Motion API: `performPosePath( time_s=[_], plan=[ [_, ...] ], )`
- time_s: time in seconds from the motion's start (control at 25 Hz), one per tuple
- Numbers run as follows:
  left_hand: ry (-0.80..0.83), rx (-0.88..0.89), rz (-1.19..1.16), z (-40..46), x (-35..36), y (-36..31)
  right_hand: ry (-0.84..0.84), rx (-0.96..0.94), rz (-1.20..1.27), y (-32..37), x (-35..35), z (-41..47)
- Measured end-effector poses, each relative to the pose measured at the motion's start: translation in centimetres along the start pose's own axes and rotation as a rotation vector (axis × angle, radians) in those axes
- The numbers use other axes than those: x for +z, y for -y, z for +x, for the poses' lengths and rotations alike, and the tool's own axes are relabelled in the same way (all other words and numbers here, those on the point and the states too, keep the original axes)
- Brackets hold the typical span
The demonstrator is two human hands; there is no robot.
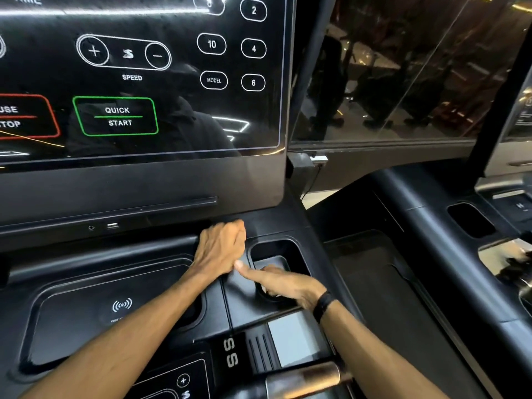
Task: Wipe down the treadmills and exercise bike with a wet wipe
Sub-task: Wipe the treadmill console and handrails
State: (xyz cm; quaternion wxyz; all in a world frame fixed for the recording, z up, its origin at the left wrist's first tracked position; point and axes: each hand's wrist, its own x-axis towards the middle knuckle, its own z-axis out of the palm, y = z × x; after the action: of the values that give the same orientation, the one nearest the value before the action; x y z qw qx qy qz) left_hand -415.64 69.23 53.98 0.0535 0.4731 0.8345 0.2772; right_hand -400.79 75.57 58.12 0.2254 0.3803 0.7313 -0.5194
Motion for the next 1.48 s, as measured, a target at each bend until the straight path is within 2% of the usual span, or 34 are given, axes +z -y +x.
performPosePath(
  time_s=[0.16,0.24,0.48,0.64,0.72,0.8,0.92,1.08,1.2,1.32,1.48],
  plan=[
    [0.02,-0.029,-0.056,-0.1,-0.4,0.4,-0.158,-0.053,0.176,1.3,0.6,1.3],
    [0.027,-0.032,-0.033,0.0,-0.4,0.2,-0.154,-0.071,0.262,1.2,1.6,1.5],
    [0.009,-0.028,0.047,0.3,0.1,0.0,-0.166,-0.038,0.066,0.0,1.1,-0.3],
    [0.039,-0.025,0.054,0.4,-0.2,-0.1,-0.296,-0.205,0.388,1.6,2.1,1.2],
    [0.041,-0.024,0.064,0.4,-0.2,-0.2,-0.34,-0.26,0.419,1.6,2.9,1.1],
    [0.023,-0.017,0.077,0.4,-0.2,-0.3,-0.343,-0.291,0.207,0.1,2.7,-0.2],
    [0.001,0.029,0.099,0.2,-0.3,-0.4,-0.282,-0.258,-0.326,-3.5,2.0,-2.4],
    [-0.001,0.092,0.139,-0.2,-0.7,-0.4,-0.308,-0.377,-0.897,-6.3,-0.5,-3.7],
    [0.014,0.119,0.154,-0.3,-0.8,-0.6,-0.287,-0.471,-1.153,-7.6,-4.0,-3.4],
    [0.024,0.12,0.177,-0.3,-0.7,-0.7,-0.344,-0.646,-1.409,-9.1,-6.6,-2.0],
    [0.015,0.122,0.239,-0.3,-0.8,-1.0,-0.263,-0.747,-1.581,-8.5,-9.2,0.1]
  ],
)
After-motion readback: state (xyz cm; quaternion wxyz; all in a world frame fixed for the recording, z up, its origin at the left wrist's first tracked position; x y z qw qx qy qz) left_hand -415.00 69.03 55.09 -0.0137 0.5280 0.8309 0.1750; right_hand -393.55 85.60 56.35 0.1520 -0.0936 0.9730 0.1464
